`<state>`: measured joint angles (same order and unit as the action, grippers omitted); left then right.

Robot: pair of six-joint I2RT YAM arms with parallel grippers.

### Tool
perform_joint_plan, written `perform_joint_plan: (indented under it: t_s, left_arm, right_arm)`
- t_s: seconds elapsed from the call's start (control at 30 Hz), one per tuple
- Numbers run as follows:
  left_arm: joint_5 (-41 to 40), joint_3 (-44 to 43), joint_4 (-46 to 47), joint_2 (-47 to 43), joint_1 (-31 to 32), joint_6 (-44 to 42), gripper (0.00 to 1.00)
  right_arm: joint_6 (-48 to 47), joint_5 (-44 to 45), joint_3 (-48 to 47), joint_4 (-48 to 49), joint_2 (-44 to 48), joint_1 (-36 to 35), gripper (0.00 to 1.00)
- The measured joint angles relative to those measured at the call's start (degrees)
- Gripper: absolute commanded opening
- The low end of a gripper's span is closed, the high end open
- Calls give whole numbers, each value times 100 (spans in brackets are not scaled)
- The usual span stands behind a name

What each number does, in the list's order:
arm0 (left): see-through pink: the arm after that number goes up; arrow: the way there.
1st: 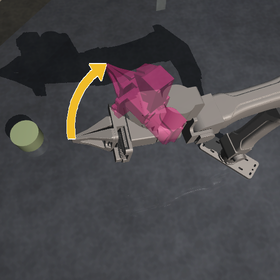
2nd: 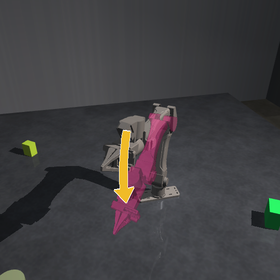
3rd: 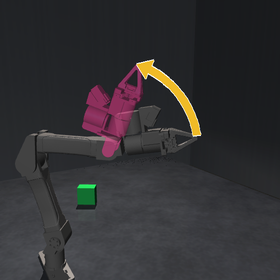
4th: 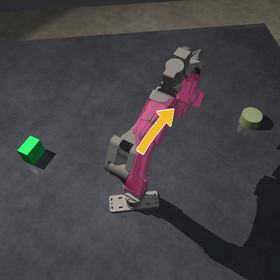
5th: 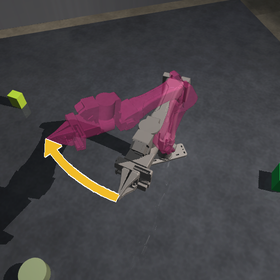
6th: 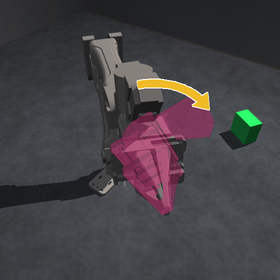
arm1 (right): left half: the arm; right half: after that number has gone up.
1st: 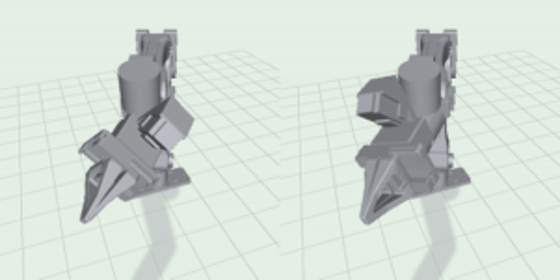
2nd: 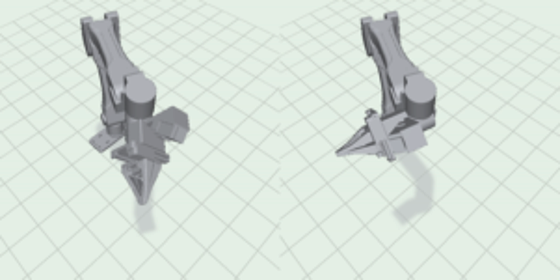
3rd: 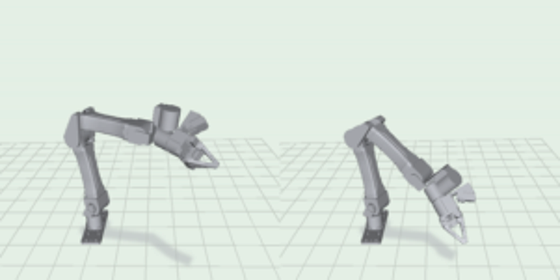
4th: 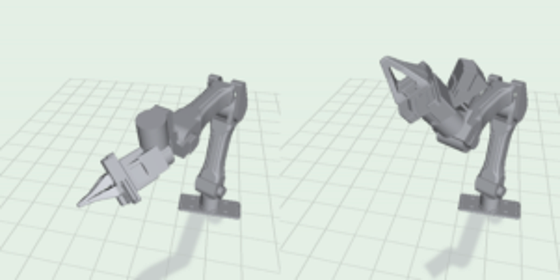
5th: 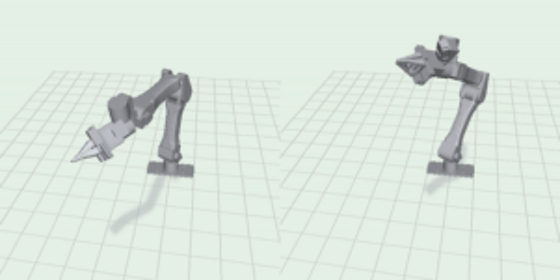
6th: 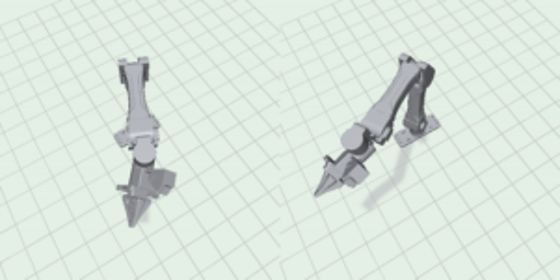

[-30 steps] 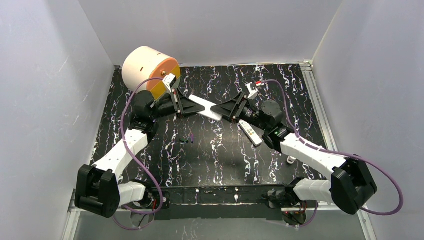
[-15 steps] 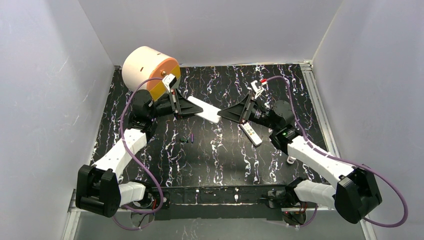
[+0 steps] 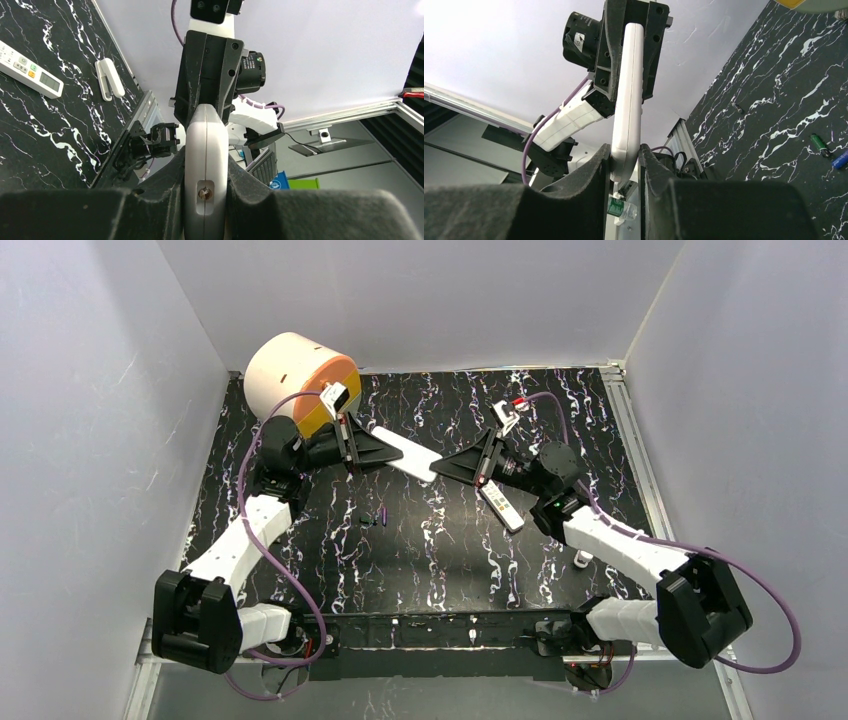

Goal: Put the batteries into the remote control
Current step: Load the battery cover into the remote control.

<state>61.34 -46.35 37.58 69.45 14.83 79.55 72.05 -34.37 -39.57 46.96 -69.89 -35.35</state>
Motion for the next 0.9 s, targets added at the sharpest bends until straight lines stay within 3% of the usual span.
perform_joint_plan:
  t_s: [0.23,0.67,0.77,0.9]
  left_arm:
    - [-284,-20,81,-2,48,-52,0]
    - [-2009,369,470,-129,345,-503,0]
    - [-2212,503,463,-181,396,-595,0]
    - [-2315,509,345,-238,433,-841,0]
  right_arm:
    - [107,251,-2,474,-227,-44,4]
    - [-20,514,-450,-24,-671,-114,3]
    - [-55,614,-450,-216,-671,-127,12]
    - [-181,699,-444,-409,-621,-142,45]
